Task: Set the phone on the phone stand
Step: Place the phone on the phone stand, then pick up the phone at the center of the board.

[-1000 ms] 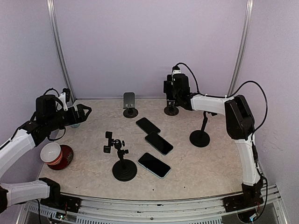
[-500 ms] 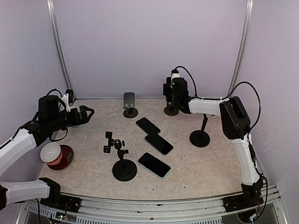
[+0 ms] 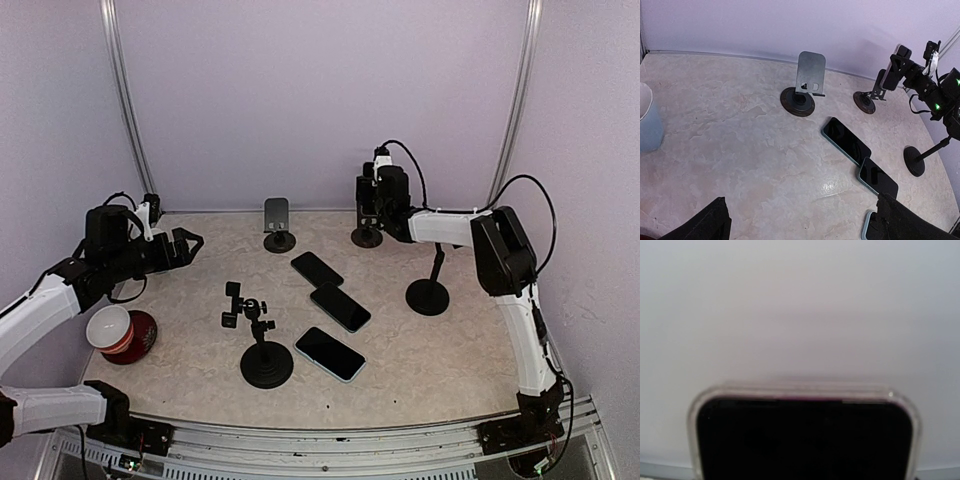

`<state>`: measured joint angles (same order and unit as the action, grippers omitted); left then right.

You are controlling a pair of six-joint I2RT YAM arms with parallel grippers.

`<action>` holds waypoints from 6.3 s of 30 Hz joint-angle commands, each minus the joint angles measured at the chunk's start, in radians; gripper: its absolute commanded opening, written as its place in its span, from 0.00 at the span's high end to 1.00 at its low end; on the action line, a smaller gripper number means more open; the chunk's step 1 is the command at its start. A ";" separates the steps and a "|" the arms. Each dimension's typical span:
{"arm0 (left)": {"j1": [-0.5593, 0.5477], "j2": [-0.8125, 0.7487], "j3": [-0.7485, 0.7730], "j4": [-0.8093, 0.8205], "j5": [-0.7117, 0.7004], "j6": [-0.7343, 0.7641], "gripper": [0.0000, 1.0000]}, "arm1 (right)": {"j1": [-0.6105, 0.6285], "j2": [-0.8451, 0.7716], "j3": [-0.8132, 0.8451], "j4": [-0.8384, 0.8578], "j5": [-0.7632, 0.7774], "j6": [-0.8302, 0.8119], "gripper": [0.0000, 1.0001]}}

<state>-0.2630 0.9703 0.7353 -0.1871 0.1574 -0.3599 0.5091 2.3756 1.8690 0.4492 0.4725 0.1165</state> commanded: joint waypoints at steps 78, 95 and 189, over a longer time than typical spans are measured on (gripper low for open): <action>0.018 -0.020 -0.006 0.019 0.001 0.000 0.01 | 0.092 -0.453 -0.213 -0.425 -0.377 0.291 0.00; 0.018 -0.018 -0.085 0.111 -0.254 0.036 0.01 | 0.053 -0.495 -0.204 -0.394 -0.844 0.536 0.00; -0.658 0.159 0.355 -0.383 -0.753 -0.320 0.01 | 0.081 -0.371 -0.245 -0.550 -0.749 0.060 0.00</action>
<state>-0.8982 1.1164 1.0580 -0.5251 -0.5327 -0.6434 0.5232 2.0830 1.6909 -0.0509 -0.2893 0.2726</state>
